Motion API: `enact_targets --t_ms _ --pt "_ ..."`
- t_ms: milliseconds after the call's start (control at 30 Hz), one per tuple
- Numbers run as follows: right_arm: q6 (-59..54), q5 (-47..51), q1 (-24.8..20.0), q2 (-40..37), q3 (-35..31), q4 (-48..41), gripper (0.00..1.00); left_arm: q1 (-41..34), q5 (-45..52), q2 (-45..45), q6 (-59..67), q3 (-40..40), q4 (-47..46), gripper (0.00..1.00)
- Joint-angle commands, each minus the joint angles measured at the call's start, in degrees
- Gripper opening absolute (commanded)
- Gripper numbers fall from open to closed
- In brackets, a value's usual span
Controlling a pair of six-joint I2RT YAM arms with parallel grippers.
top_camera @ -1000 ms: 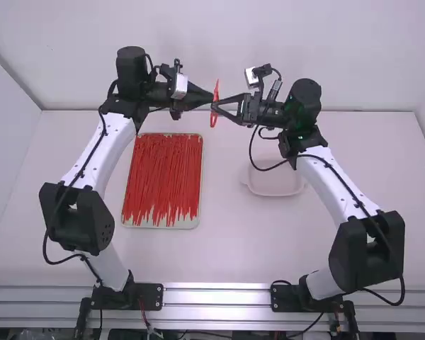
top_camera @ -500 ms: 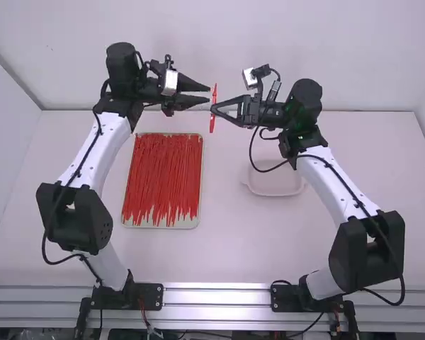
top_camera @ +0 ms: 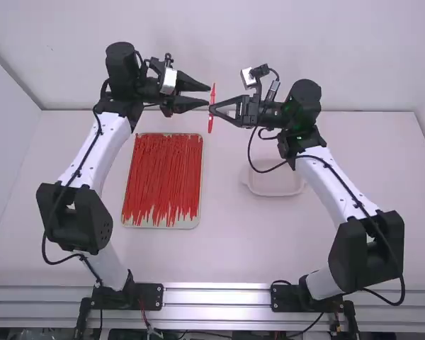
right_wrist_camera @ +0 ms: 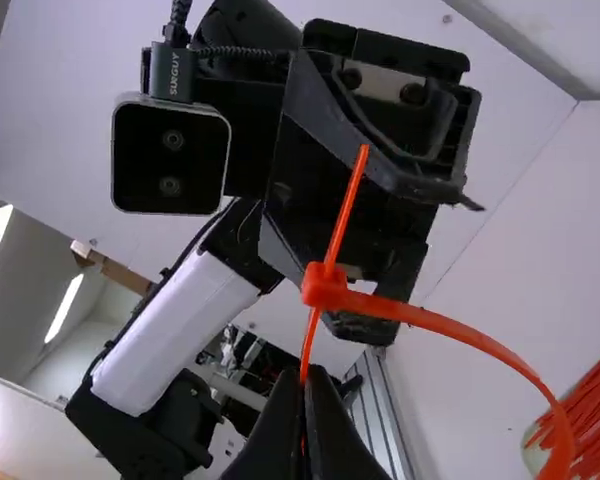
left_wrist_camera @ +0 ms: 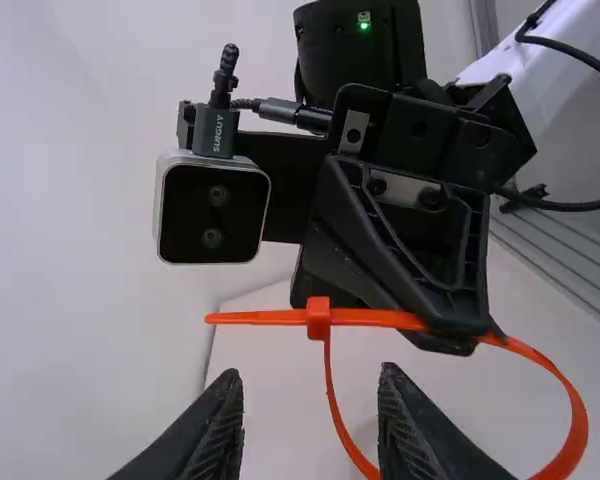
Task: Fasten the cable tie
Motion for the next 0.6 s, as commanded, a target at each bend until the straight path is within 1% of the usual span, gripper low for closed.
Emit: enact_targets --t_ms 0,100,267,333,367,433,567 --pt "0.1 -0.4 0.6 -0.3 0.7 0.4 0.0 -1.0 1.4 -0.5 -0.3 0.3 0.0 0.3" --pt "0.1 -0.5 0.5 -0.3 0.7 0.4 0.0 -1.7 1.4 -0.5 -0.3 0.3 0.0 0.27" --pt "0.1 -0.5 0.5 -0.3 0.7 0.4 0.0 -1.8 1.4 -0.5 -0.3 0.3 0.0 0.25" --pt "0.1 -0.5 0.5 -0.3 0.7 0.4 0.0 -1.8 1.4 -0.5 -0.3 0.3 0.0 0.22" --pt "0.1 -0.4 0.5 -0.3 0.7 0.4 0.0 -1.6 1.4 -0.5 -0.3 0.3 0.0 0.2" --pt "0.1 -0.5 0.5 -0.3 0.7 0.4 0.0 -1.6 1.4 -0.5 -0.3 0.3 0.0 0.03" --pt "0.1 -0.3 0.5 -0.3 0.7 0.4 0.0 -2.1 1.4 -0.5 -0.3 0.3 0.1 0.02"
